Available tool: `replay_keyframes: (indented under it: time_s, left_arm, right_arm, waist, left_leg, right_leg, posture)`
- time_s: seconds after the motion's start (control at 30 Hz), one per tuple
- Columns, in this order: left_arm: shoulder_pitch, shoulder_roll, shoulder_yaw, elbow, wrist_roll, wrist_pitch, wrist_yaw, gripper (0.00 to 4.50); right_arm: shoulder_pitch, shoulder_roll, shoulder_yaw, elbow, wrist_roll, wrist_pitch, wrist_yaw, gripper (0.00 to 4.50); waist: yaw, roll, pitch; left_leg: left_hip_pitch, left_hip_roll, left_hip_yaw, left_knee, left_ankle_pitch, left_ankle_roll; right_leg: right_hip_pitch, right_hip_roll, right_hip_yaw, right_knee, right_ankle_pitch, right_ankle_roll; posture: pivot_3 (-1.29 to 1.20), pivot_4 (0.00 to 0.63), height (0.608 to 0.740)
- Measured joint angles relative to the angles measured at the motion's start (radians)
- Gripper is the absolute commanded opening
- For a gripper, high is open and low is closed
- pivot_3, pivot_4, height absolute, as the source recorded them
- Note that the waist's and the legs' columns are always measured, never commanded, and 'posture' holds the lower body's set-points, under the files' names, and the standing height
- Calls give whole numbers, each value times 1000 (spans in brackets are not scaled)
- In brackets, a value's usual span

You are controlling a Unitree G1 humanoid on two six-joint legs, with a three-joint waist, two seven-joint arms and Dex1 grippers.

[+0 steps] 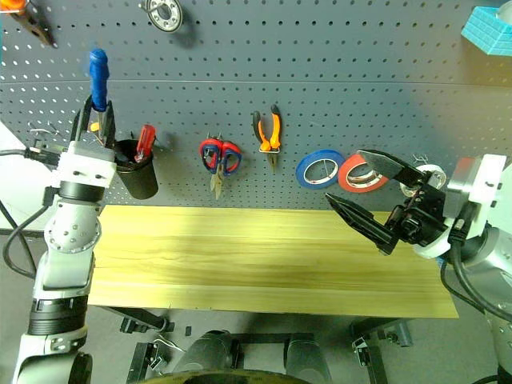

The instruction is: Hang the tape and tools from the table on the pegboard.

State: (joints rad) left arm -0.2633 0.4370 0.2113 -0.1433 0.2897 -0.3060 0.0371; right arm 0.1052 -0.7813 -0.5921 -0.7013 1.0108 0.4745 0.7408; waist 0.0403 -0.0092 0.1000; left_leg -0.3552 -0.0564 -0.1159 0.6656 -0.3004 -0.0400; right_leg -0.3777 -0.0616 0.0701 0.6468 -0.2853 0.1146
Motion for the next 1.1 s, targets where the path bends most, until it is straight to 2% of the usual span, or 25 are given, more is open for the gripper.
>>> replay_keyframes:
  time_s: [0.37, 0.67, 1.1]
  left_arm:
    - [-38, -18, 0, 196, -15, -53, 52, 555]
    - [-49, -51, -7, 239, -18, -79, 76, 555]
    - [-49, -82, -33, 291, -19, -101, 83, 555]
  right_arm:
    - [-16, -68, -45, 0, 65, 19, -12, 4500]
    - [-1, -129, -130, 0, 143, 75, -20, 4500]
    - [-27, -214, -213, 1, 290, 142, -59, 4500]
  waist:
    - [-2, -2, 1]
    - [-7, -3, 4]
    - [-57, -9, 27]
  left_leg:
    - [-1, 0, 0, 0, 0, 0]
    - [-1, 0, 0, 0, -1, 1]
    - [-2, 0, 0, -1, -1, 2]
  right_leg:
    - [-1, 0, 0, 0, 0, 0]
    - [-1, -1, 0, -1, 0, 0]
    - [-2, -2, 1, -2, 0, 1]
  posture:
    - [-46, 75, 724]
    - [-94, 106, 724]
    - [-140, 135, 724]
